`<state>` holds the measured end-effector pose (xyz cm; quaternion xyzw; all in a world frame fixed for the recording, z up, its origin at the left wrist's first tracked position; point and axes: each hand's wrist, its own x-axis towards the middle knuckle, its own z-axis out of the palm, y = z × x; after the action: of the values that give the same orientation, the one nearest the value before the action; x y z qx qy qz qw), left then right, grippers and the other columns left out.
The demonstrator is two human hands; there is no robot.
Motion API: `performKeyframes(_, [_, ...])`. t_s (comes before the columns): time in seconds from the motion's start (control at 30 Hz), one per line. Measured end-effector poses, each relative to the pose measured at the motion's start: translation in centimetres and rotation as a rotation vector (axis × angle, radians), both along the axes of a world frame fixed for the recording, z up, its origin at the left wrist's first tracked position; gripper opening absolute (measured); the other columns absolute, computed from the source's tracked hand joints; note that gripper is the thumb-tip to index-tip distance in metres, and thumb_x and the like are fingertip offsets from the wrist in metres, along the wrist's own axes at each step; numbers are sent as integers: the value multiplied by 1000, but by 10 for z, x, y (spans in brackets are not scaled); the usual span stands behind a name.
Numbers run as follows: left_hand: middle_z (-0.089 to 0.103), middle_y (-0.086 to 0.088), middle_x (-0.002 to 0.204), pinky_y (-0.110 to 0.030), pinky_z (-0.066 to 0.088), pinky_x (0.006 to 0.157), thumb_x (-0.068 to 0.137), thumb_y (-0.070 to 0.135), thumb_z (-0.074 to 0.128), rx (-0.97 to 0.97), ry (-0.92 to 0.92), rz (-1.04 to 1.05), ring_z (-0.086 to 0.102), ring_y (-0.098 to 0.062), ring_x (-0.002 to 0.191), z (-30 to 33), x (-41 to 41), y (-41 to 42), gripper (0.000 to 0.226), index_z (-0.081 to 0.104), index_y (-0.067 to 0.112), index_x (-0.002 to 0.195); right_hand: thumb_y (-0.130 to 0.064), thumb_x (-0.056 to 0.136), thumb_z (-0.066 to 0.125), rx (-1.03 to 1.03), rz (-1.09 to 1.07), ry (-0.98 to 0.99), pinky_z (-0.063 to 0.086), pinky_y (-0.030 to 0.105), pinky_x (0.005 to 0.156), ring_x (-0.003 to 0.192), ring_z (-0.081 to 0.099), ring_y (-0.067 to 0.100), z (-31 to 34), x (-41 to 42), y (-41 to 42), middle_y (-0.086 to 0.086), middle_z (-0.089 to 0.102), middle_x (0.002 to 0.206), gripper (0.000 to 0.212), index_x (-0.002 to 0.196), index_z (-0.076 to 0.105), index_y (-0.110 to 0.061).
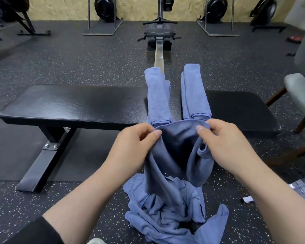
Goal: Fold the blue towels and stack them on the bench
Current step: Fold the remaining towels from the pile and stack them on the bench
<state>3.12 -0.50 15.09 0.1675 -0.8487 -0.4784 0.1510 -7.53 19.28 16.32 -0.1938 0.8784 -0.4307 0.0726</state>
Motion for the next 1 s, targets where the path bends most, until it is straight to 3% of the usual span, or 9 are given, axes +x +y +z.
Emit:
performKeyframes(0.07, [65,-5,69,-25,41,61,91,35,71,-21,66,47,49,-7,61,3,0,3,24,65,19,73,-31,91,70,91,106,-113,44,19,52,53,57,9,1,6,-3,4,65,68,12,97,66,-21])
performKeyframes(0.23, [60,0,60,-20,35,54,89,34,73,10,30,-63,43,-5,55,7,-4,16,23,69,21,71,-43,88,74,131,323,-21,42,15,66,65,57,-5,-3,19,-14,-22,58,61,59,139,47,-51])
performKeyframes(0.3, [58,4,56,-20,34,53,89,31,74,29,26,-127,41,-5,54,7,-6,20,22,69,19,71,-33,91,70,94,369,-34,42,13,71,75,60,-9,-3,21,-17,-35,62,71,48,133,54,-49])
performKeyframes(0.4, [48,7,55,-20,29,51,87,33,77,22,43,-152,36,-5,52,6,-7,21,27,63,18,70,-25,93,63,28,405,-30,50,30,77,76,61,5,-3,23,-19,-14,69,80,9,98,70,-26])
performKeyframes(0.5, [46,8,55,-19,28,50,88,36,75,43,42,-170,35,-5,52,4,-7,16,28,60,18,73,-31,97,61,7,340,-5,37,23,57,56,41,3,-3,22,-19,-11,52,58,25,77,64,-18])
performKeyframes(0.67, [55,0,68,-32,37,62,97,38,62,-20,-190,-254,42,-9,62,-6,-6,1,30,63,12,81,-31,100,59,-202,79,38,38,34,60,58,43,9,-1,14,-14,6,53,60,33,74,63,-11])
performKeyframes(0.8, [50,2,62,-23,34,59,99,31,58,-122,-205,-187,38,-5,58,-9,-2,-2,30,58,11,76,-31,101,57,-155,-39,75,33,33,56,57,38,11,-4,4,-6,21,53,68,40,75,58,-1])
performKeyframes(0.9, [43,13,55,-20,32,53,100,30,56,-128,-114,-112,36,-5,54,-3,-2,1,36,49,15,68,-33,99,60,-12,-15,49,34,23,52,52,41,8,-6,1,-3,6,56,61,31,77,62,-11])
performKeyframes(1.0, [52,7,59,-22,38,58,100,34,54,-203,-53,-120,45,-11,60,-1,-2,5,34,53,13,72,-40,91,69,106,92,-30,42,22,62,60,55,0,-10,5,-7,-8,61,68,12,100,65,-33])
